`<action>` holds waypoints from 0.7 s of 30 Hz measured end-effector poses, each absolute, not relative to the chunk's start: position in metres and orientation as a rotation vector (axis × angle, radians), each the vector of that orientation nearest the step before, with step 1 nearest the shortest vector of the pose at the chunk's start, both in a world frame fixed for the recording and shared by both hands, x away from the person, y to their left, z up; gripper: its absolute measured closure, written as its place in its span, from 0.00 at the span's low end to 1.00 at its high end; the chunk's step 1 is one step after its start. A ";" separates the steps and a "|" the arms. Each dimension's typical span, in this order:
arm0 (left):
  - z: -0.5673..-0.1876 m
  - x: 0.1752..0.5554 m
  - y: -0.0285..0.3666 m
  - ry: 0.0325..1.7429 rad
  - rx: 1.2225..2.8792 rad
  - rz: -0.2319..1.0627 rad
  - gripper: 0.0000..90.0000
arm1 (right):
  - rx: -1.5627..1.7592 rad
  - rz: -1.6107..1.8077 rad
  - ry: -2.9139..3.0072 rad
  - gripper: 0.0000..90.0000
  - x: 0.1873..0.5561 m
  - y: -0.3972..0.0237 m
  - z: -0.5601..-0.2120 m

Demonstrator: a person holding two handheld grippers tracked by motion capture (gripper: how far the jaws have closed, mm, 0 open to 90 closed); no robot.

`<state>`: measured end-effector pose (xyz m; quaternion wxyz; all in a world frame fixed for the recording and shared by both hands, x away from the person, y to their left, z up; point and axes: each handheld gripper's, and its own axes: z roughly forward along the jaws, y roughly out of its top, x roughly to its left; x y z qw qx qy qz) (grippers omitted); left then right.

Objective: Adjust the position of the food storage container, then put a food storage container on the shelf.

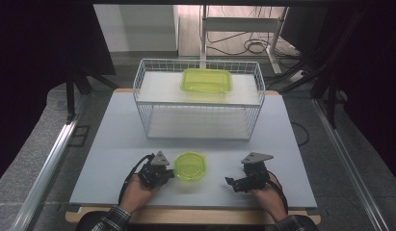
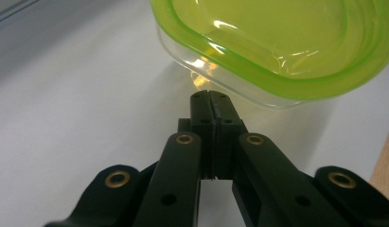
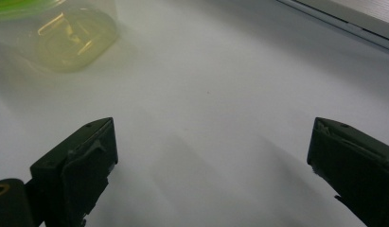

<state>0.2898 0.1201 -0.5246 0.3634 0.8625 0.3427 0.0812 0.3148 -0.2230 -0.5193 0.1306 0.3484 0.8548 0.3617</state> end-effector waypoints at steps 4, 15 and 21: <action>-0.525 0.288 0.109 0.853 2.231 0.193 1.00 | 1.011 1.051 2.485 0.03 0.315 -0.223 -0.520; -0.526 0.284 0.106 0.866 2.249 0.271 0.68 | 1.014 1.060 2.489 0.03 0.314 -0.223 -0.519; -0.525 0.281 0.119 0.915 2.199 0.327 0.19 | 1.026 1.094 2.483 0.03 0.314 -0.225 -0.517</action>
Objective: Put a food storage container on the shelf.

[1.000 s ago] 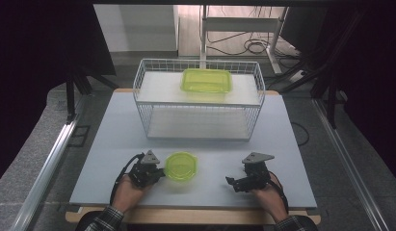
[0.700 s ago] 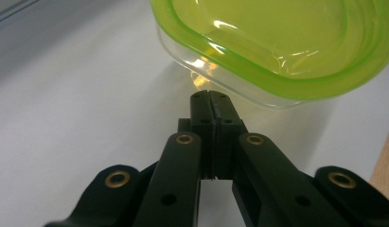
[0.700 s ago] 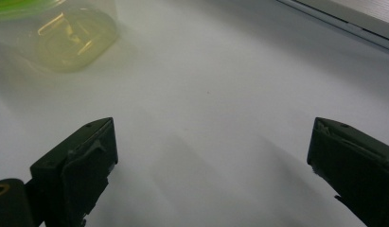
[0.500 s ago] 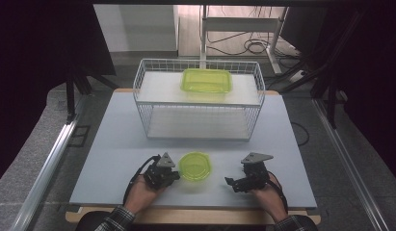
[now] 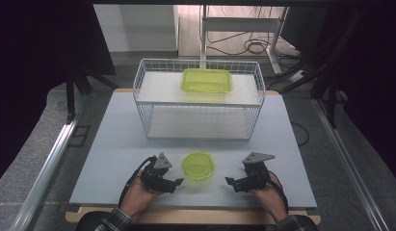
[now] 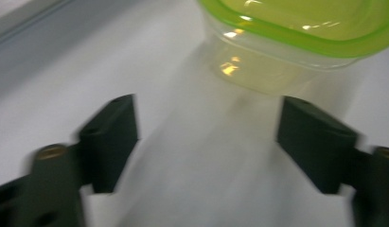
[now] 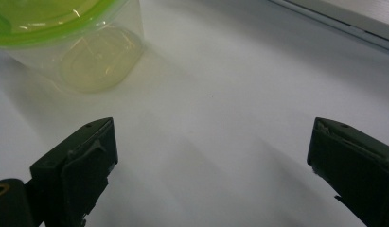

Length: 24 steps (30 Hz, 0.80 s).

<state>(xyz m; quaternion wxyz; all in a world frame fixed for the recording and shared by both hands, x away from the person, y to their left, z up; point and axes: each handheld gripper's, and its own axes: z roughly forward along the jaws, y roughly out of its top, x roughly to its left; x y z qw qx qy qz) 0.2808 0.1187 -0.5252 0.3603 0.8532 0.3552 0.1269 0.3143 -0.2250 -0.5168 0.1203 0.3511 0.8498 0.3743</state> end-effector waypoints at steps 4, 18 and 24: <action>-0.526 0.277 0.127 0.919 2.173 0.342 0.07 | 1.066 1.137 2.467 0.02 0.314 -0.226 -0.514; -0.529 0.259 0.151 0.911 2.128 0.362 0.03 | 1.118 1.203 2.450 0.01 0.319 -0.226 -0.507; -0.532 0.258 0.152 0.897 2.157 0.372 0.03 | 1.197 1.262 2.454 0.01 0.326 -0.224 -0.501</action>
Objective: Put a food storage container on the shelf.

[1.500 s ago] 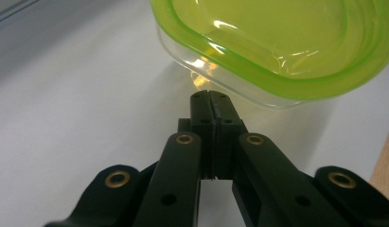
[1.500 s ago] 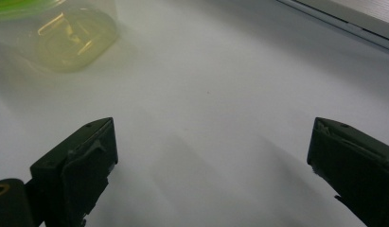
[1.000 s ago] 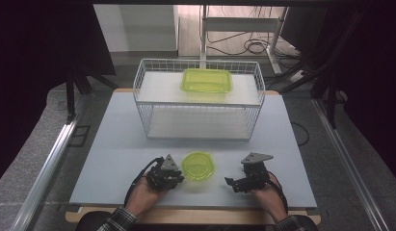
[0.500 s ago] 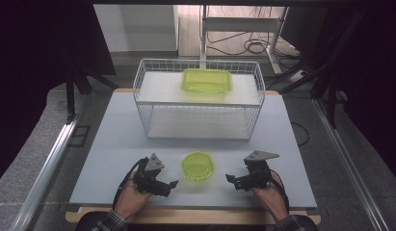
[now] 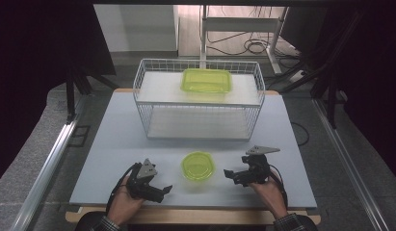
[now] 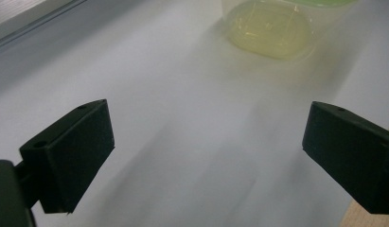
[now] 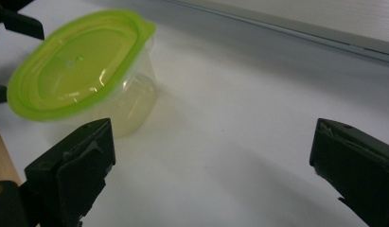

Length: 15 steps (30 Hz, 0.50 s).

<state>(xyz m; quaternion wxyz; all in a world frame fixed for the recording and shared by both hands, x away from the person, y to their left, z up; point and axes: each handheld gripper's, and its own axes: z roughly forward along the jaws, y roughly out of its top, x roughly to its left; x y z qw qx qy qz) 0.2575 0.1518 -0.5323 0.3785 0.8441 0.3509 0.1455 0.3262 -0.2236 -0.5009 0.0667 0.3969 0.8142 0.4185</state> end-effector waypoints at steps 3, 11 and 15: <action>-0.534 0.258 0.152 0.892 2.163 0.365 0.03 | 1.217 1.277 2.455 0.01 0.330 -0.219 -0.498; -0.536 0.259 0.152 0.882 2.165 0.366 0.03 | 1.296 1.347 2.470 0.01 0.342 -0.207 -0.487; -0.536 0.259 0.153 0.880 2.176 0.370 0.03 | 1.355 1.359 2.500 0.09 0.350 -0.200 -0.483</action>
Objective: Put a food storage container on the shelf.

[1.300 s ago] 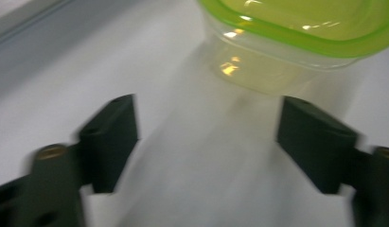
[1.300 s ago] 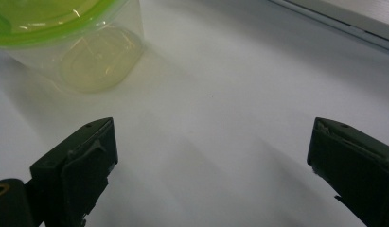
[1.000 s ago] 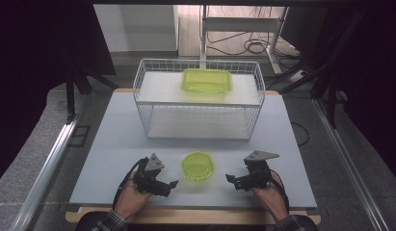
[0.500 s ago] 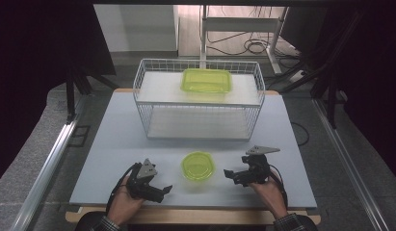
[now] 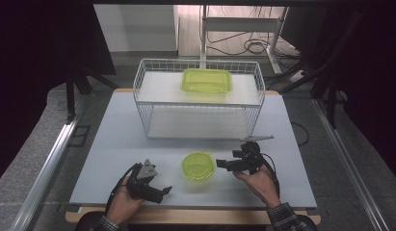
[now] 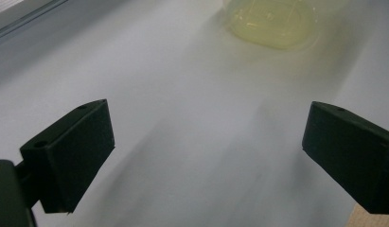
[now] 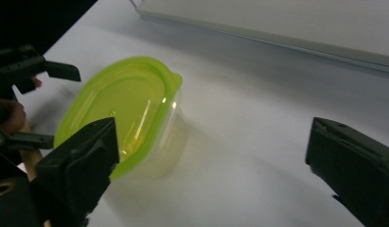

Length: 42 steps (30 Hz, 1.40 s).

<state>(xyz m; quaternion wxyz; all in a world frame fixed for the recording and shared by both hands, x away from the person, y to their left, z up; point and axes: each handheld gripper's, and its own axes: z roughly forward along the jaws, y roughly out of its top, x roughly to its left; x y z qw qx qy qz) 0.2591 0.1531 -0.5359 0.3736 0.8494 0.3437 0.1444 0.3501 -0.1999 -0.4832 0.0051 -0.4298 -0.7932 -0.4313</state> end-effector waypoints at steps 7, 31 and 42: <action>-0.537 0.259 0.153 0.878 2.188 0.368 0.03 | -1.312 -1.346 -2.417 0.29 0.360 -0.194 -0.484; -0.538 0.259 0.152 0.866 2.205 0.373 0.04 | -1.297 -1.189 -2.095 0.88 0.376 -0.181 -0.505; -0.537 0.259 0.153 0.863 2.203 0.382 0.04 | -1.301 -1.217 -2.039 0.90 0.377 -0.187 -0.496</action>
